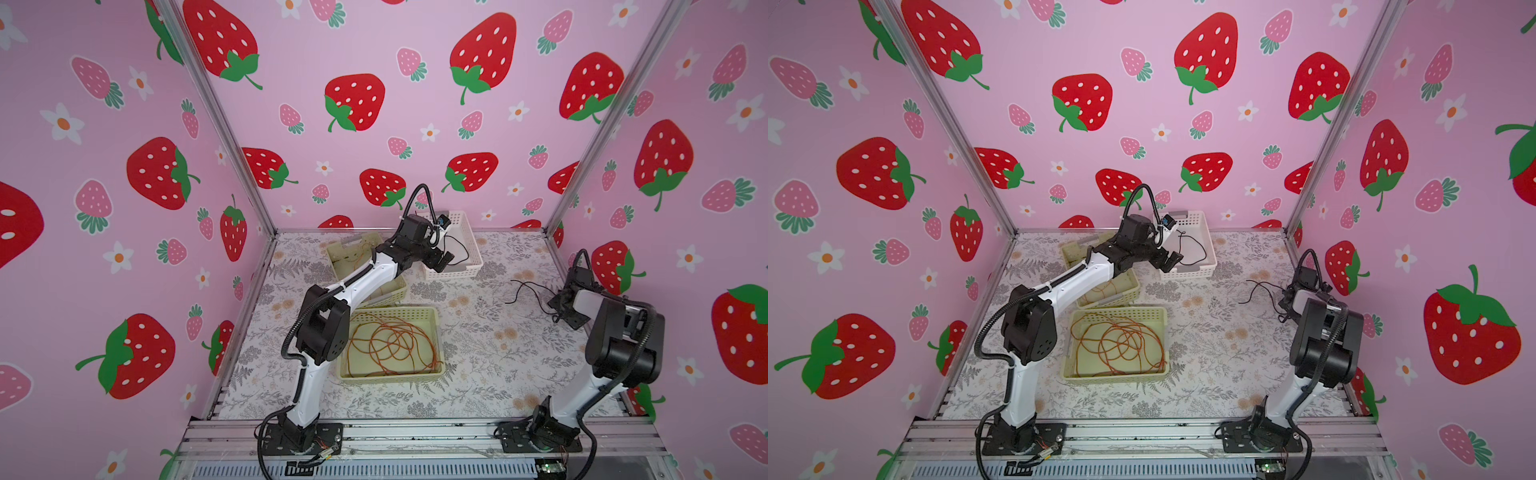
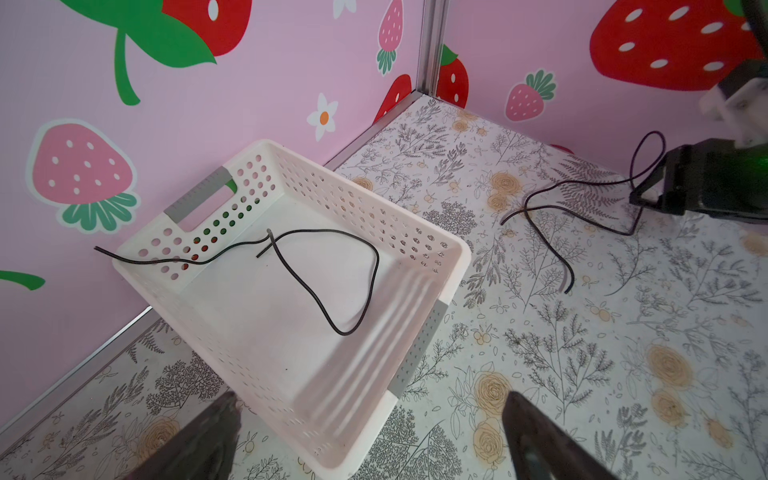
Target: Untangle the cables
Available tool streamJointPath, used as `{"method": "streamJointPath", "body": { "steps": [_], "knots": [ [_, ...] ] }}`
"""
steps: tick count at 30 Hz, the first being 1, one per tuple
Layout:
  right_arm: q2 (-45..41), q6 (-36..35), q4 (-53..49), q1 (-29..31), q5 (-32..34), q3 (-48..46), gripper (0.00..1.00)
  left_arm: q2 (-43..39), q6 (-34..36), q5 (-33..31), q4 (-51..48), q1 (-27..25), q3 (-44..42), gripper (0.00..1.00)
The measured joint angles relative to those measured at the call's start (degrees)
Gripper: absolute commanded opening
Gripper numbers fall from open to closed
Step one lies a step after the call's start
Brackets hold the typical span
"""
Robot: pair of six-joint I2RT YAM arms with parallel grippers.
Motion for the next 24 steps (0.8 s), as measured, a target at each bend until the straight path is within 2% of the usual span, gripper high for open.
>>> {"method": "streamJointPath", "body": {
  "steps": [9, 10, 18, 19, 21, 24],
  "knots": [
    [3.9, -0.1, 2.0, 0.0, -0.7, 2.2, 0.52, -3.3, 0.4, 0.0, 2.2, 0.7, -0.7, 0.99],
    [4.6, -0.4, 2.3, 0.1, -0.9, 3.0, 0.46, -3.3, 0.3, 0.0, 2.2, 0.8, -0.9, 0.99],
    [8.3, -2.3, 5.2, 1.4, -3.7, 6.9, 0.18, -3.3, 0.3, -0.3, 3.4, 1.5, -4.5, 0.99],
    [8.4, -2.5, 5.5, 1.8, -4.1, 6.9, 0.10, -3.3, 0.3, -0.4, 3.5, 1.7, -4.8, 0.99],
    [8.4, -2.8, 5.9, 2.7, -4.7, 6.8, 0.02, -3.7, 0.3, -0.5, 3.8, 2.0, -5.7, 0.99],
    [8.4, -3.8, 6.2, 4.0, -5.6, 6.8, 0.00, -4.6, 0.2, -0.5, 4.3, 2.4, -7.0, 0.99]
  ]
}}
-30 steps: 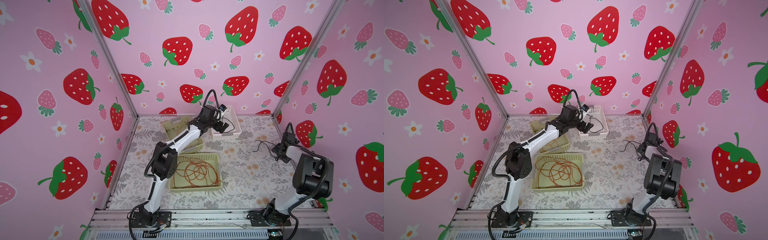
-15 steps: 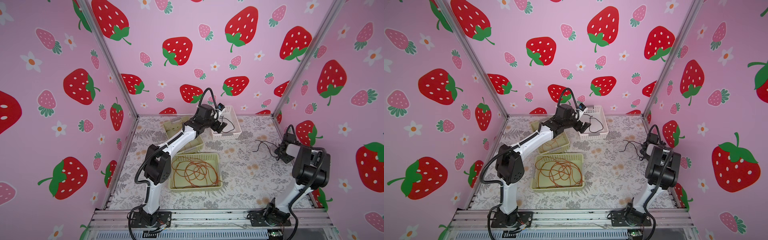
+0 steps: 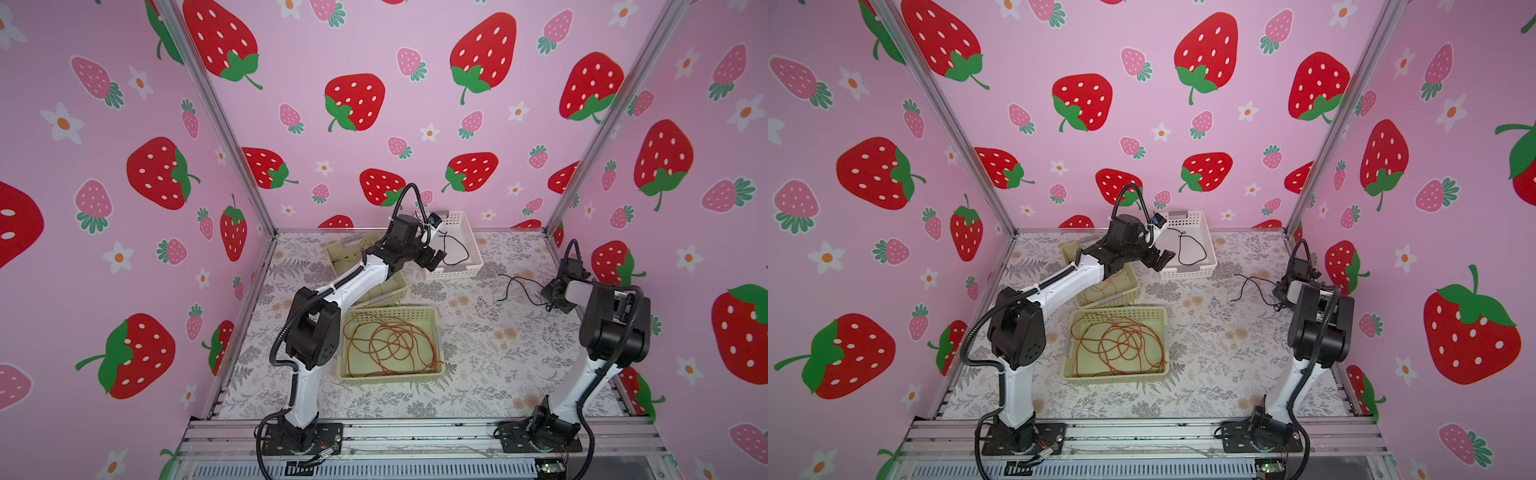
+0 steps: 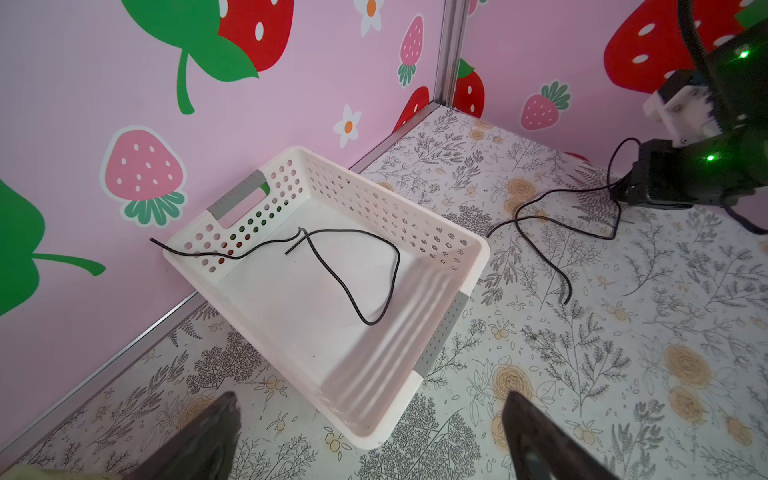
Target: Untangle the cables
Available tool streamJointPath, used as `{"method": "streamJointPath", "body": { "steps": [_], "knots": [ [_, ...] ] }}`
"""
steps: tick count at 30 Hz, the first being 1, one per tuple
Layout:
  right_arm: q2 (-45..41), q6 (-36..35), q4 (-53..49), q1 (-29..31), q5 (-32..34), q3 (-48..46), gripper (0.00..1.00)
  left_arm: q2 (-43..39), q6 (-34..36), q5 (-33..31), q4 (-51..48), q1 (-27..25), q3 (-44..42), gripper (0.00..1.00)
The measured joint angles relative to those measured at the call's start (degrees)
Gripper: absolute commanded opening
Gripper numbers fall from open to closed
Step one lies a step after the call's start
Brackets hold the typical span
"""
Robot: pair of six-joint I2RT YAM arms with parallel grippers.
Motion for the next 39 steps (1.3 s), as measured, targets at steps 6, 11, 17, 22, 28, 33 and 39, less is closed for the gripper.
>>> {"method": "streamJointPath", "body": {
  "steps": [6, 11, 17, 22, 28, 33, 39],
  "knots": [
    [0.0, -2.3, 0.1, 3.7, -2.6, 0.3, 0.00, -2.6, -0.1, -1.0, 0.8, 0.7, -1.1, 0.99],
    [-1.7, -4.9, -0.9, 7.5, -5.7, 0.0, 0.00, -5.3, -1.3, -1.3, 1.6, 1.5, -1.7, 0.99],
    [-12.4, -8.7, 0.3, 9.6, -9.6, 0.1, 0.00, -10.2, -5.3, -0.3, 2.7, 4.5, -4.5, 0.99],
    [-18.2, -11.6, 1.2, 12.2, -10.0, 7.5, 0.00, -13.8, -7.8, -0.2, 3.6, 7.3, -6.9, 0.99],
    [-17.4, -15.6, 1.3, 19.6, -11.0, 21.4, 0.00, -16.3, -9.2, -0.5, 3.8, 8.1, -10.6, 0.99],
    [-10.6, -18.6, 1.5, 24.3, -11.6, 36.8, 0.00, -18.1, -9.9, -1.3, 3.7, 8.6, -13.9, 0.99],
    [0.5, -20.9, 1.7, 25.4, -11.1, 48.8, 0.00, -22.5, -10.1, -2.6, 3.7, 9.4, -17.7, 0.99]
  ]
}}
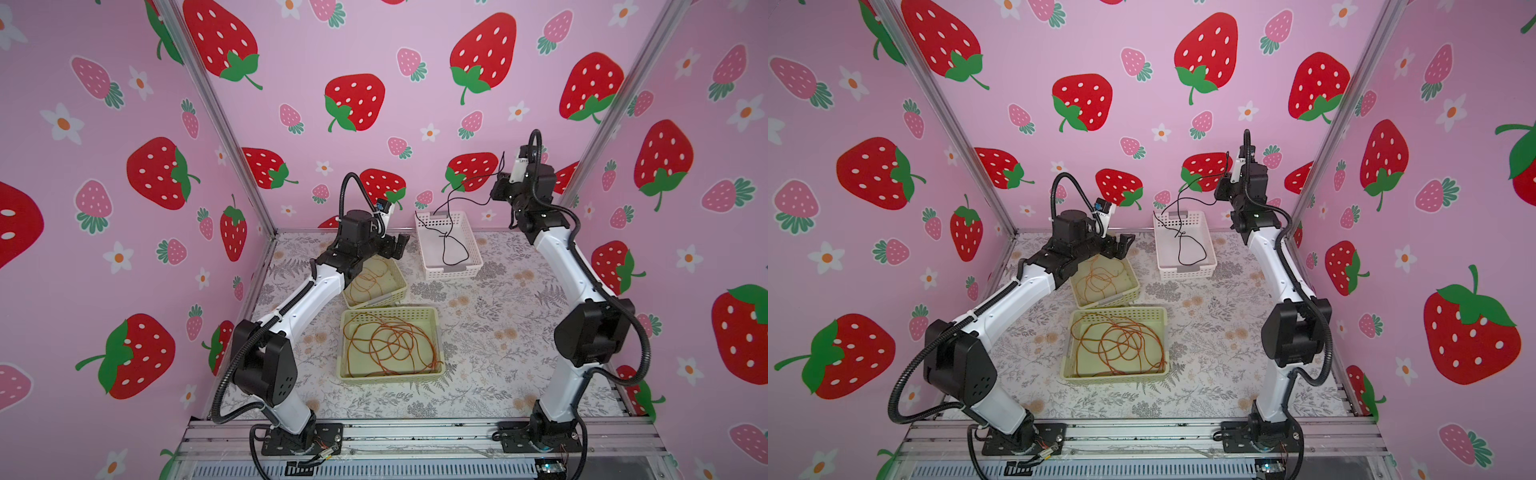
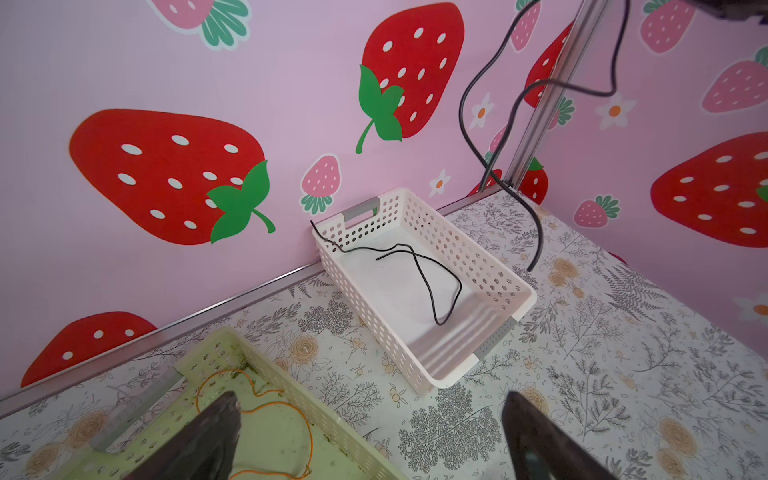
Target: Untangle the cables
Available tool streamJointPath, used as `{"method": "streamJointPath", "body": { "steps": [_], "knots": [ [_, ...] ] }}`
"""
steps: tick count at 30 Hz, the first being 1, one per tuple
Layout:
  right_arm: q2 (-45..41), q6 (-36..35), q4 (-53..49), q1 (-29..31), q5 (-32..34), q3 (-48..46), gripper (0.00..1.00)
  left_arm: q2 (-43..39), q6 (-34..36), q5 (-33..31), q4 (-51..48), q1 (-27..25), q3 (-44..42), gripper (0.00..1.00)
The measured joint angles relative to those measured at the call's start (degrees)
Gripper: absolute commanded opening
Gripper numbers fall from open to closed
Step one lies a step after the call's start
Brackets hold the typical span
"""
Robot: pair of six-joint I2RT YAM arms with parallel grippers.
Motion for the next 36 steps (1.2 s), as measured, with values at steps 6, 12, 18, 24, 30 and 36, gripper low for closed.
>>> {"method": "streamJointPath", "body": {
  "steps": [6, 12, 18, 24, 30, 36],
  "knots": [
    [11.4, -0.5, 2.6, 0.2, -1.5, 0.8, 0.00, -5.1, 0.3, -1.4, 0.0, 0.9, -3.2, 0.99],
    [17.1, -1.9, 5.2, 1.3, -3.9, -7.7, 0.00, -8.8, 0.9, -3.2, -0.1, 2.0, -6.8, 0.99],
    [18.0, -5.2, 5.9, 5.1, -2.7, -9.6, 0.47, -11.2, 1.0, -4.7, -0.3, 2.3, -10.2, 0.99],
    [10.3, -8.0, 10.2, 8.9, 4.7, -21.2, 0.99, -15.5, 0.8, -8.2, -0.3, 2.4, -14.9, 0.99],
    [-7.8, -9.5, 19.0, 9.4, 9.8, -34.8, 0.99, -25.4, 0.6, -16.7, 1.6, 2.9, -23.3, 0.99],
    [-23.6, -11.6, 28.4, 9.0, 13.9, -47.2, 0.99, -34.2, -0.5, -27.3, 1.9, 6.3, -32.5, 0.99]
  ]
}}
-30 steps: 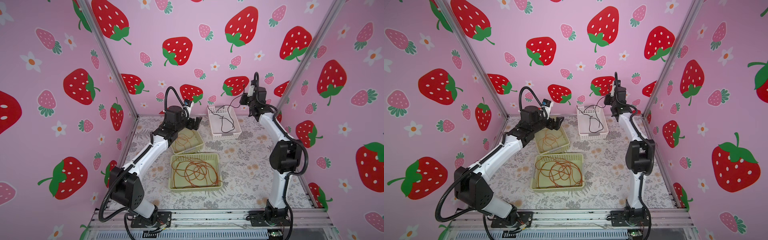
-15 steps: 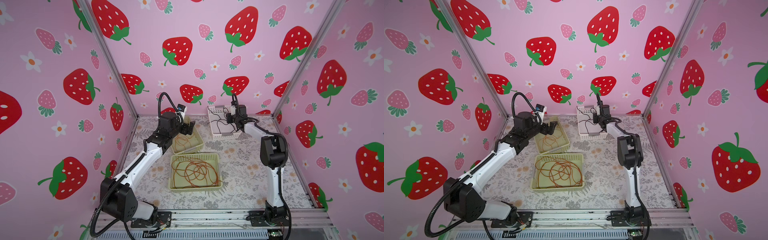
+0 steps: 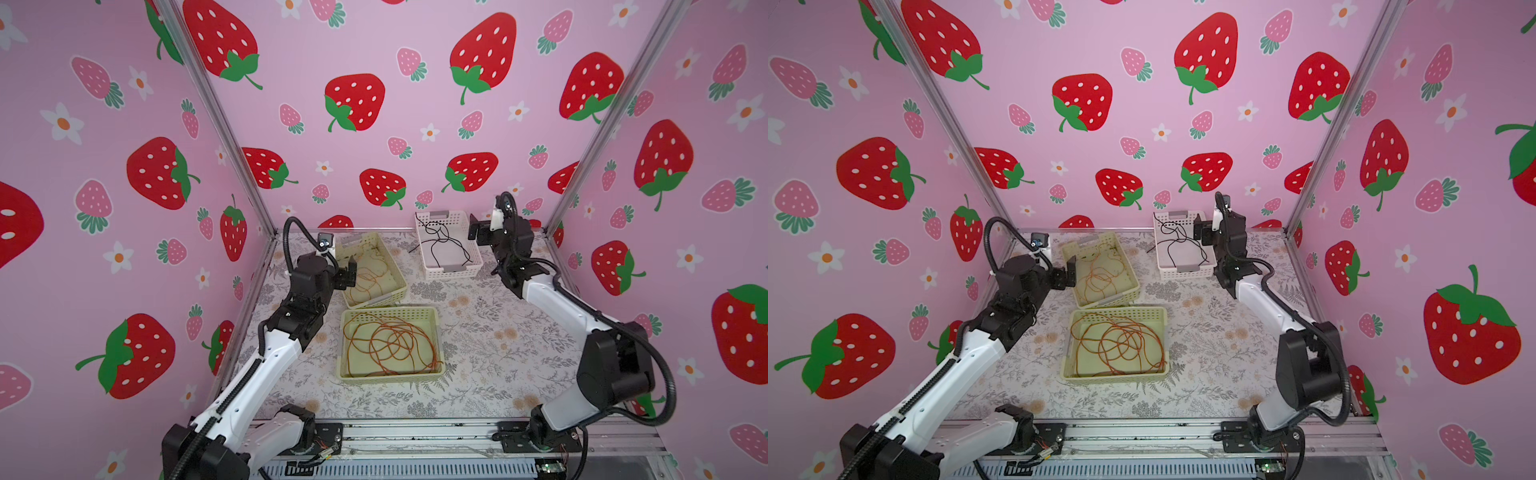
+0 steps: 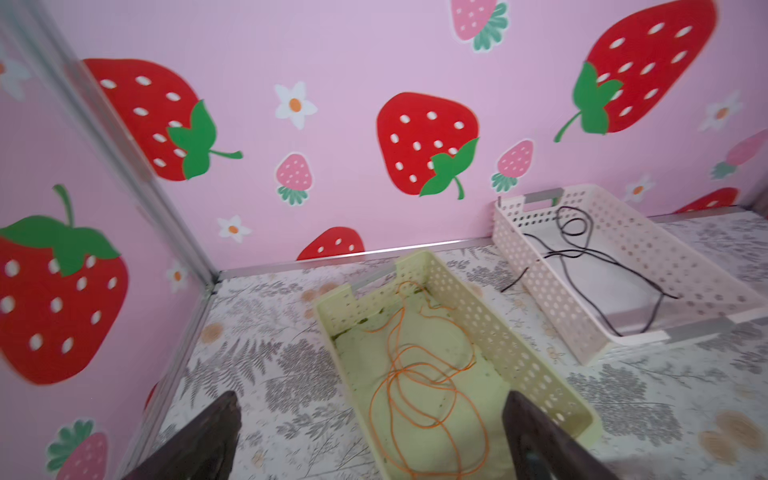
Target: Untangle the cables
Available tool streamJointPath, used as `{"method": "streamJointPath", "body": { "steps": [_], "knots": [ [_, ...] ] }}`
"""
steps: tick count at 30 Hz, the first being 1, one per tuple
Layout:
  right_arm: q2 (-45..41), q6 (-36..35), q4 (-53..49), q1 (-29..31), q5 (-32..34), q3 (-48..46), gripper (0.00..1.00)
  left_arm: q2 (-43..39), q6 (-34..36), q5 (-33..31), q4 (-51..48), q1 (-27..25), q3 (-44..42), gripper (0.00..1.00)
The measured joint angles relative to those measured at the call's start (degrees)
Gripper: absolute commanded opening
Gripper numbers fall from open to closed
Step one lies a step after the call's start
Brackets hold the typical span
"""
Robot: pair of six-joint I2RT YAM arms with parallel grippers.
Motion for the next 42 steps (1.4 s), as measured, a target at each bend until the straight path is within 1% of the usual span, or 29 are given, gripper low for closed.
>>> {"method": "streamJointPath", "body": {
  "steps": [3, 6, 9, 12, 13, 15, 17, 18, 20, 21, 23, 24, 26, 30, 32, 34, 36, 38, 42],
  "knots": [
    [-4.1, -1.4, 3.1, -0.4, 4.1, -7.6, 0.99, -3.9, -1.4, -2.9, 2.0, 4.9, -7.8, 0.99],
    [-5.9, -2.5, 4.9, -1.6, 9.6, -17.2, 0.99, -3.4, -3.4, -7.0, 4.4, 10.4, -15.0, 0.99],
    [-6.1, -2.1, 5.0, -4.0, 12.4, -26.3, 0.99, 2.5, -5.0, -13.2, 5.1, 12.3, -17.7, 0.99],
    [-5.9, -0.7, 7.6, -7.8, 13.0, -34.3, 0.99, 9.2, -4.9, -16.8, 11.3, 12.3, -19.8, 0.99],
    [-5.3, -0.7, 9.7, -8.9, 13.2, -36.3, 0.99, 11.5, -4.9, -17.6, 13.4, 12.3, -20.4, 0.99],
    [-2.5, -1.4, 17.1, -10.6, 13.3, -40.4, 0.99, 16.5, -4.5, -17.7, 18.3, 12.3, -21.5, 0.99],
    [0.8, -2.4, 23.5, -10.8, 11.7, -43.3, 0.99, 20.3, -3.8, -16.8, 22.8, 12.3, -22.4, 0.99],
    [2.1, -2.7, 24.6, -10.9, 10.4, -44.0, 0.99, 22.1, -3.0, -15.8, 25.0, 12.2, -22.7, 0.99],
    [2.8, -3.3, 27.9, -11.5, 6.5, -45.4, 0.99, 24.4, -1.7, -14.6, 27.3, 12.1, -22.4, 0.99],
    [2.4, -3.7, 31.1, -12.4, 3.6, -47.0, 0.99, 24.9, -1.1, -13.1, 28.1, 12.1, -22.3, 0.99],
    [2.5, -4.1, 40.4, -14.2, -1.1, -51.2, 0.99, 24.2, 0.1, -9.0, 29.5, 12.6, -22.6, 0.99],
    [2.5, -4.4, 43.0, -14.7, -3.3, -53.1, 0.99, 23.1, 0.8, -6.3, 31.0, 13.0, -23.3, 0.99],
    [2.5, -5.1, 43.6, -15.4, -6.4, -54.1, 0.99, 20.5, 1.6, -1.8, 33.2, 14.0, -25.0, 0.99],
    [2.7, -4.8, 44.9, -15.3, -7.0, -52.1, 0.99, 17.6, 0.7, 7.5, 36.3, 16.0, -27.2, 0.99],
    [2.7, -4.5, 45.6, -15.3, -6.8, -51.5, 0.99, 18.5, 0.0, 10.3, 39.6, 15.8, -28.2, 0.99],
    [2.7, -4.4, 45.8, -15.3, -6.7, -51.3, 0.99, 23.5, -0.3, 11.8, 44.2, 15.5, -27.9, 0.99],
    [2.7, -4.3, 45.8, -15.3, -6.7, -51.3, 0.99, 28.6, -0.7, 12.7, 45.0, 15.4, -27.3, 0.99],
    [2.7, -4.1, 45.8, -15.3, -6.7, -51.3, 0.99, 30.2, -1.5, 13.1, 44.6, 15.7, -27.3, 0.99],
    [2.7, -4.1, 45.8, -15.3, -6.7, -51.3, 0.99, 30.2, -1.8, 14.2, 44.5, 16.2, -26.3, 0.99]
  ]
}}
